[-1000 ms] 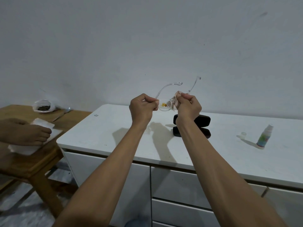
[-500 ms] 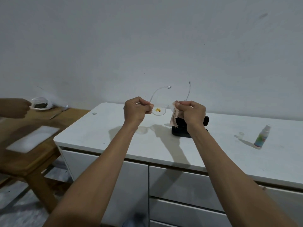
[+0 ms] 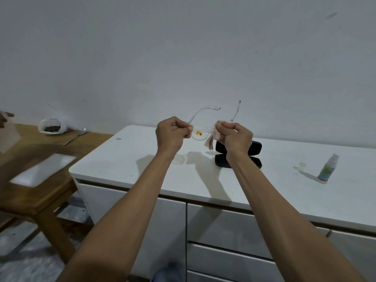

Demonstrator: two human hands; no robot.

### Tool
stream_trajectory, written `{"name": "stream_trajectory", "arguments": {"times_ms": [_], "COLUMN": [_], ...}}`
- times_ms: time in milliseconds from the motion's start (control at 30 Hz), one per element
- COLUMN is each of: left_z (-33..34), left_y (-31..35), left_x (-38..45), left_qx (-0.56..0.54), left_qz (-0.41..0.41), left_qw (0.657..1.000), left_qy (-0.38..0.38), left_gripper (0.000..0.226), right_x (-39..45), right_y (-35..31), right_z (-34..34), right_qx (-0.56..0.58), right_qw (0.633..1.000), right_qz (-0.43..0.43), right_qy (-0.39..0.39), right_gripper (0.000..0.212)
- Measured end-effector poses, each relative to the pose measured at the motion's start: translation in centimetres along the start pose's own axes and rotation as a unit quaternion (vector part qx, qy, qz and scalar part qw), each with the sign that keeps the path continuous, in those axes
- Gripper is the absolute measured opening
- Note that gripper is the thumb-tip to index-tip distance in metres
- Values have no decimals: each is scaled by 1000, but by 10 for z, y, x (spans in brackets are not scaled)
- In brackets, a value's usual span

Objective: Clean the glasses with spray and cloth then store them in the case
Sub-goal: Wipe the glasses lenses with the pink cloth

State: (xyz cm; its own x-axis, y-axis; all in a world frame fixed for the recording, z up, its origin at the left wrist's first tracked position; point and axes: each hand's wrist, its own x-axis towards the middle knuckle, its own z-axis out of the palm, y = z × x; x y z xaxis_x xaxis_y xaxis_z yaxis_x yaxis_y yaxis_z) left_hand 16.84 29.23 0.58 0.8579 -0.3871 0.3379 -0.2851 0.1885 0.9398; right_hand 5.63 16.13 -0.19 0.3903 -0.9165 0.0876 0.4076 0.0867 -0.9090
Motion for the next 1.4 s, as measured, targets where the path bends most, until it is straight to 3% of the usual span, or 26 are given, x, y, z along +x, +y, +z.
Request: {"name": "stream_trajectory", "arguments": {"times_ms": [233, 467, 600, 867, 1000, 1200, 1300, 1400], "left_z": [-3, -11, -11, -5, -6, 0, 4, 8], "left_y": [-9, -12, -12, -12, -10, -11, -10, -6], "left_x": [1, 3, 1, 0, 2, -3, -8, -12], "left_qx": [11, 10, 23, 55, 54, 48, 56, 68], "left_qz": [-29, -31, -24, 12, 26, 32, 42, 57], "left_qw": [999, 999, 999, 996, 992, 992, 992, 993], "left_qy": [-10, 18, 25, 75, 108, 112, 101, 77], "left_gripper": [23, 15, 12, 10, 11, 14, 13, 16], "right_x": [1, -4, -7, -13, -22, -46, -51, -53], "right_y": [7, 8, 10, 23, 23, 22, 24, 28], "right_z": [-7, -13, -16, -19, -15, 12, 30, 47], "right_qx": [-64, -75, -100, -53, 15, 95, 123, 115], "right_qw": [996, 997, 995, 998, 999, 988, 986, 990], "right_qz": [-8, -8, -27, -17, 24, 66, 75, 78], "right_qy": [55, -12, -12, 2, -38, -100, -86, -6], "right_gripper": [12, 9, 10, 12, 0, 3, 2, 9]}}
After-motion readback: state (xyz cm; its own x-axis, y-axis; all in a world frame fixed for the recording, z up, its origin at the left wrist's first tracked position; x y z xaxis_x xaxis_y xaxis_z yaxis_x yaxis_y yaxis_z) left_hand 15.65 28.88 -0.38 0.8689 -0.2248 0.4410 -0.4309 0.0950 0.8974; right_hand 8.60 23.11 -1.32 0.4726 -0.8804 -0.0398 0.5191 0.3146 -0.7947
